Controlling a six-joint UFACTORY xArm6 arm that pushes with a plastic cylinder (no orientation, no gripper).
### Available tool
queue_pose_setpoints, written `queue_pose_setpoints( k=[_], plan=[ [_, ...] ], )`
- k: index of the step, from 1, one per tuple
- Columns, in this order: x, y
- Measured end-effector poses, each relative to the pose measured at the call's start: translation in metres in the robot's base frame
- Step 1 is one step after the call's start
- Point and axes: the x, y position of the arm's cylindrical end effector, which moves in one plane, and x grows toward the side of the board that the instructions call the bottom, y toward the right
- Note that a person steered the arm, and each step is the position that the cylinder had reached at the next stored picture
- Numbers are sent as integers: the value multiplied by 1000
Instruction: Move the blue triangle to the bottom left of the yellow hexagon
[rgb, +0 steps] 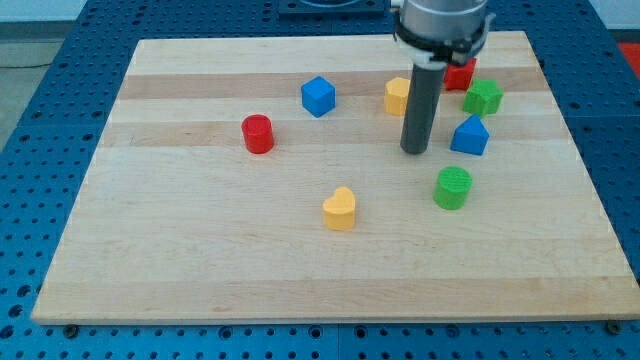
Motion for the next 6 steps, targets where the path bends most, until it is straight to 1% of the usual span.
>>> queue_pose_setpoints(
  k=[1, 2, 3, 4, 5, 6],
  plan=[
    [48, 33],
    [50, 94],
    [23, 108],
    [-18, 85],
    [-42, 49],
    [-52, 8]
  ],
)
